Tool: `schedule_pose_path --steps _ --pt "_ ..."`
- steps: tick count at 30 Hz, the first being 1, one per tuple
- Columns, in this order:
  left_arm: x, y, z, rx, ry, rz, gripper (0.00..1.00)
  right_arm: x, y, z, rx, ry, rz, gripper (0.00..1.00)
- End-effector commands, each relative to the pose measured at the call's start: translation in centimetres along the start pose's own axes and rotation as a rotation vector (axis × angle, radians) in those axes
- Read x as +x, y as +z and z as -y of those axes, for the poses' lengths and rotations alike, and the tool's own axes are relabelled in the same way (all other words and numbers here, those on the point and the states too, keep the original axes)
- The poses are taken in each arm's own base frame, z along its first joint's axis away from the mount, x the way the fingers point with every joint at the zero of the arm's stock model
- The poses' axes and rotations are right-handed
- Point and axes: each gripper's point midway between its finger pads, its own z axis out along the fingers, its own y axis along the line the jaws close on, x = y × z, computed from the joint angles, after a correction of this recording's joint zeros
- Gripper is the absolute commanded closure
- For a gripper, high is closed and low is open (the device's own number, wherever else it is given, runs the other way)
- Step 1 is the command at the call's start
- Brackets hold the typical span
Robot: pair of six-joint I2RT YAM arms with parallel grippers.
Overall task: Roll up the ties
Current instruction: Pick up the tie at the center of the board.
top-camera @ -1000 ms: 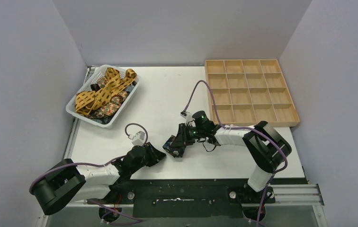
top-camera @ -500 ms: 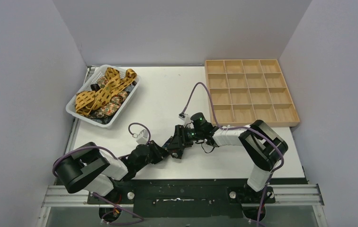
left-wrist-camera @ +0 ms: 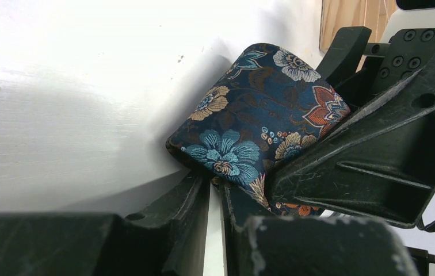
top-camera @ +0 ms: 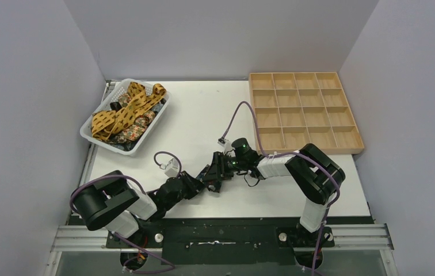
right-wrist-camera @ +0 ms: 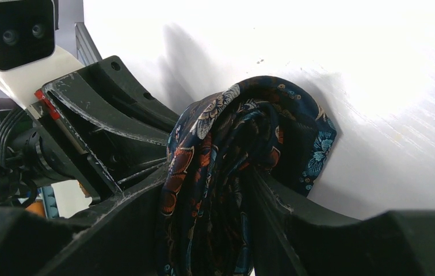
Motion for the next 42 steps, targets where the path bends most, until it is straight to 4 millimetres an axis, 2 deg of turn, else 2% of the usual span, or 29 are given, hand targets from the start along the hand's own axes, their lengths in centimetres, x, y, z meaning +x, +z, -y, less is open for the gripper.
schedule_pose_path --steps 1,7,10,12,14,21,26,31,36,40,42 --pt "0.0 0.2 -0.6 -0.039 0.028 0.013 0.87 2.7 1.4 -1.2 -0.048 -0.004 -0.105 0.55" --pt "-0.4 0.4 0.0 -0.03 0.035 0.034 0.87 3.2 2.0 -1.4 -0.018 -0.045 -0.141 0.55" --pt "-0.5 0.3 0.0 -0.03 0.036 0.041 0.86 3.0 2.0 -1.5 -0.011 -0.056 -0.135 0.63" --pt "-0.6 0.4 0.1 -0.03 0.035 0.047 0.86 2.9 2.0 -1.7 -0.015 -0.061 -0.137 0.78" --pt "-0.7 0.3 0.2 -0.026 0.037 0.05 0.84 2.6 1.9 -2.2 -0.027 -0.075 -0.13 0.87" --pt "-0.8 -0.1 0.3 -0.037 0.057 0.047 0.77 0.9 0.9 -3.1 -0.009 -0.114 -0.056 0.98" --pt "-0.9 -0.7 0.3 -0.037 0.064 0.046 0.72 -1.0 -0.4 -3.0 0.038 -0.126 0.017 1.0" --pt "-0.7 -1.5 0.1 -0.041 0.072 0.036 0.63 -3.8 -2.6 -3.0 0.091 -0.152 0.115 1.0" --pt "-0.7 -2.1 0.4 -0.03 0.09 0.031 0.59 -6.2 -4.3 -2.4 0.159 -0.182 0.178 1.0" --pt "-1.1 -2.4 0.8 -0.024 0.096 0.043 0.57 -7.4 -5.4 -2.4 0.169 -0.187 0.213 1.0" --pt "-1.5 -2.2 0.9 -0.026 0.094 0.059 0.56 -7.3 -5.4 -2.3 0.166 -0.183 0.205 1.0"
